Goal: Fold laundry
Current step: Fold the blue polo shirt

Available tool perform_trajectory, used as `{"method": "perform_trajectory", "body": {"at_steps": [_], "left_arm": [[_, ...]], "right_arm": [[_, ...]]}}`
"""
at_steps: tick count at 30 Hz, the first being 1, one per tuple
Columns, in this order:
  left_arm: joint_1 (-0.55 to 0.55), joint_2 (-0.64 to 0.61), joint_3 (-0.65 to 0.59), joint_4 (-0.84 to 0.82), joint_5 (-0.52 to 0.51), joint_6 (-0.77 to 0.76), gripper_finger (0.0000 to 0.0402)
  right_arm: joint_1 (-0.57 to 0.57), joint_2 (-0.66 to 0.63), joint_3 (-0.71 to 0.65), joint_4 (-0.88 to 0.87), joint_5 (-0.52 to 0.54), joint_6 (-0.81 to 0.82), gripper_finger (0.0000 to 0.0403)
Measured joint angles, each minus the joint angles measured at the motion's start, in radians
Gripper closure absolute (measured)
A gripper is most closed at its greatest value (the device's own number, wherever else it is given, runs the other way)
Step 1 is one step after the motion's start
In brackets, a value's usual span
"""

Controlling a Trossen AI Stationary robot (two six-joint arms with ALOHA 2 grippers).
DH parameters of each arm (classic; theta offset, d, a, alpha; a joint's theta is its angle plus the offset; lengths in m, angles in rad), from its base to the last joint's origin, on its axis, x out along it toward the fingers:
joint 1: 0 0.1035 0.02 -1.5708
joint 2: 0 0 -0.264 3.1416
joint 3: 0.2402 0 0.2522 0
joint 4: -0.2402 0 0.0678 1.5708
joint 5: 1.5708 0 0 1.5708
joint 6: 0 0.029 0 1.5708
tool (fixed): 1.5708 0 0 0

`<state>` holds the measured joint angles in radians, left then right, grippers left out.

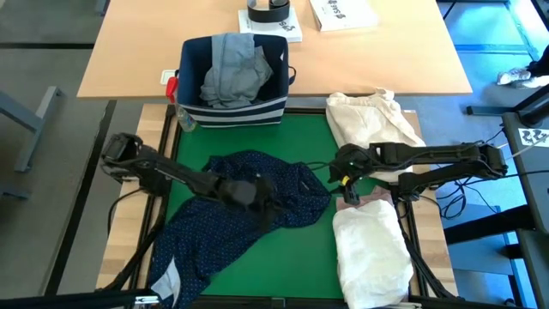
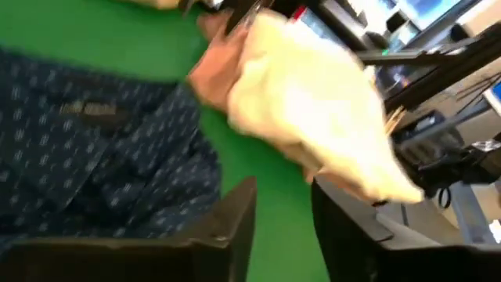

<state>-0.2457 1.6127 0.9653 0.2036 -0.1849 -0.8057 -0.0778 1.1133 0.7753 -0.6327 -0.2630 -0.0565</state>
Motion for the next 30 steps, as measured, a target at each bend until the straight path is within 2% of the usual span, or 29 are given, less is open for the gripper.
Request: {"method": "perform_trajectory", "body": {"at_steps": [5, 8, 12, 15, 19, 24, 30], "left_arm": [[0.107, 0.022, 0.000, -0.039, 0.176, 0.019, 0.0228], [0.161, 0.018, 0.000, -0.083, 0.205, 0.087, 0.0217], [0.203, 0.011, 0.000, -0.197, 0.205, 0.199, 0.0225], [0.229, 0.010, 0.000, -0.347, 0.193, 0.285, 0.0238], [0.251, 0.011, 0.000, -0.510, 0.200, 0.312, 0.0252], [0.253, 0.011, 0.000, -0.550, 0.203, 0.360, 0.0262], [0.253, 0.011, 0.000, -0.565, 0.210, 0.450, 0.0270]], "right_arm": [[0.000, 0.000, 0.000, -0.001, 0.000, -0.006, 0.0215], [0.000, 0.000, 0.000, -0.002, 0.000, -0.027, 0.0215], [-0.001, 0.000, 0.000, -0.004, 0.033, -0.031, 0.0215], [-0.001, 0.000, 0.000, -0.004, 0.067, -0.039, 0.0215], [-0.001, 0.000, 0.000, -0.004, 0.139, -0.054, 0.0215], [-0.001, 0.001, 0.000, 0.011, 0.250, -0.051, 0.0215], [-0.001, 0.002, 0.000, 0.029, 0.334, 0.061, 0.0215]]}}
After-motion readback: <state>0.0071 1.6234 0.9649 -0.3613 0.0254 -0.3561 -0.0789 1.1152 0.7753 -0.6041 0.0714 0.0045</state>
